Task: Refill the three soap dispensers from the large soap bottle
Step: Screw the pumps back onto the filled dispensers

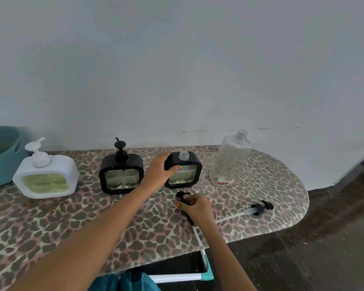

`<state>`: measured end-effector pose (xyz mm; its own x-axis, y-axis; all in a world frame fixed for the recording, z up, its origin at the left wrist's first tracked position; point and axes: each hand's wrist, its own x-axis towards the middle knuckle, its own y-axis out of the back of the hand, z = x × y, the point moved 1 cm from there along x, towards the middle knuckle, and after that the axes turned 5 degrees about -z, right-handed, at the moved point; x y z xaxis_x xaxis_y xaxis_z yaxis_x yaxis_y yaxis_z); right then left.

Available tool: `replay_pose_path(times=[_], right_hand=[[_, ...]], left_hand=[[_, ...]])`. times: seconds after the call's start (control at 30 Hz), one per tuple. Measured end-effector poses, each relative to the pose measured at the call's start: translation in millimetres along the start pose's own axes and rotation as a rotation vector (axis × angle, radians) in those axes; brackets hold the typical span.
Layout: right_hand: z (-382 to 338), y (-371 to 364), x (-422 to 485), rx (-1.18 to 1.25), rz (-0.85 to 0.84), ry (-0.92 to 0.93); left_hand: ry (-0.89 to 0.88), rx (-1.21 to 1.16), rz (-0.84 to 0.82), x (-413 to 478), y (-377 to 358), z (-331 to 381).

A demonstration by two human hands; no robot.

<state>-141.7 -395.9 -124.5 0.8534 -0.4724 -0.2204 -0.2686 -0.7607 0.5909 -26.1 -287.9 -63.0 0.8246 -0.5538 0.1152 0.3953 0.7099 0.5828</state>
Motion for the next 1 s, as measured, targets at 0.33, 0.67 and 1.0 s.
replay_pose_path(times=[0.33, 0.67, 1.0], right_hand=[[-9.1, 9.6, -0.8, 0.093, -0.013, 0.014], [-58.2, 53.2, -1.4, 0.177, 0.163, 0.211], [-121.8, 93.0, 21.3, 0.395, 0.367, 0.415]], left_hand=[[0.015, 0.040, 0.006, 7.9, 5.0, 1.7], [0.072, 0.045, -0.037, 13.0, 10.1, 6.3], [0.064, 0.031, -0.041, 12.1, 9.2, 4.6]])
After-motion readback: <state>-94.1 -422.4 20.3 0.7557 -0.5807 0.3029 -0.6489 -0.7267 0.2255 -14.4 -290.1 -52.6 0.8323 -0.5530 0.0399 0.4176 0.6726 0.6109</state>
